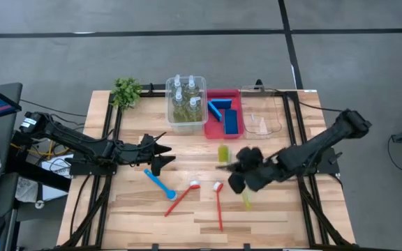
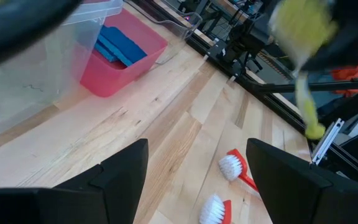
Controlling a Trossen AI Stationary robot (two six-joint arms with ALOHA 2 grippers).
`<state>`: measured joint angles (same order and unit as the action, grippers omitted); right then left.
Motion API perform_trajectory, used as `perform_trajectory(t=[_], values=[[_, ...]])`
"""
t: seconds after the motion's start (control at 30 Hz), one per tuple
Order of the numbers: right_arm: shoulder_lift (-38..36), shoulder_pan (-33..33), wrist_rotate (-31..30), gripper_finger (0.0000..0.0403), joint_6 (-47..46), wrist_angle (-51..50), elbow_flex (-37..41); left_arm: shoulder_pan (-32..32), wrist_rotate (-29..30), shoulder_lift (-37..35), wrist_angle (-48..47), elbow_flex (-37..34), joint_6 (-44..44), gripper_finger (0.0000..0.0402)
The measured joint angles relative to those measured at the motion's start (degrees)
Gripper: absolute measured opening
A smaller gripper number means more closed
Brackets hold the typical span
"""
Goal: Pick & Place Kitchen Sink Supplies
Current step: Put the yellow dish brush into the transparent bin
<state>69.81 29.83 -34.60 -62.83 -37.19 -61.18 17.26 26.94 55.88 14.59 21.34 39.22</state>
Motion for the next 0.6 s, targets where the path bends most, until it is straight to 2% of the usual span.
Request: perform_trajectory(t=[0.4, 0.6], values=[[-9.4, -12.2, -21.5, 0.0047, 23.6, -7.3, -10.0, 0.0, 1.0, 0.0, 0.0, 0.0, 0.7, 0.0273], [-12.2, -23.0, -25.2, 0.0047, 32.8, -9.0, -10.4, 0.0, 3.3, 0.0, 0.1, 0.0, 1.9, 0.0273]])
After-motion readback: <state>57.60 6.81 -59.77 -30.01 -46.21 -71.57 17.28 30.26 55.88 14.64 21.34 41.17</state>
